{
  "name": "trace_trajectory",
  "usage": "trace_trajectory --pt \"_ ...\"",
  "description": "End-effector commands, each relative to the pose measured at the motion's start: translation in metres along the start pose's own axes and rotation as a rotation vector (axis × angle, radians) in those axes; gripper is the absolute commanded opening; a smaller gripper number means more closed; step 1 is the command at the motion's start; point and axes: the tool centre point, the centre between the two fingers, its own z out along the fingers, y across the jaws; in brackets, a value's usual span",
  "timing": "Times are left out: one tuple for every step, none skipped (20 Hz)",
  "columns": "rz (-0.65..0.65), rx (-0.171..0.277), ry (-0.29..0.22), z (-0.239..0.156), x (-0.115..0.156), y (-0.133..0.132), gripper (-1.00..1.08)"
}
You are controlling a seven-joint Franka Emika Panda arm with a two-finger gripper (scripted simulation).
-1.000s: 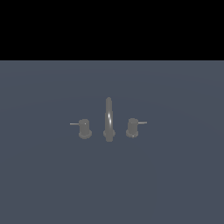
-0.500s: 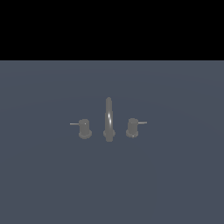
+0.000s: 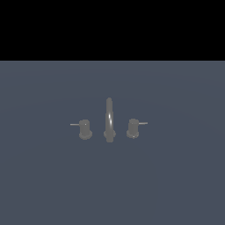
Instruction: Turn on the faucet by rotating a designated handle.
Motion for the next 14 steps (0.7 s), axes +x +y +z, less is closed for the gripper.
trace_trajectory --pt "0.057 0.0 0.001 0.015 0.004 -0.01 -1.0" --pt "0.079 0.0 0.001 0.021 0.005 -0.015 -1.0" --pt "0.1 0.0 0.001 0.027 0.007 -0.019 -1.0" --pt "0.122 0.0 0.001 0.033 0.009 -0.023 -1.0" --pt "0.144 0.0 0.001 0.039 0.011 -0.027 -1.0" --pt "0.166 0.0 0.001 0.045 0.013 -0.031 -1.0" --pt "0.187 0.0 0.002 0.051 0.015 -0.035 -1.0" --pt "0.209 0.0 0.002 0.057 0.017 -0.038 -1.0" --pt "0.23 0.0 0.002 0.063 0.02 -0.042 -1.0" --pt "0.251 0.001 0.002 0.069 0.022 -0.046 -1.0" --pt "0.272 0.001 0.002 0.074 0.024 -0.05 -1.0" --pt "0.293 0.001 0.002 0.08 0.027 -0.053 -1.0" --pt "0.314 0.001 0.002 0.086 0.029 -0.057 -1.0" --pt "0.334 0.001 0.002 0.091 0.032 -0.06 -1.0"
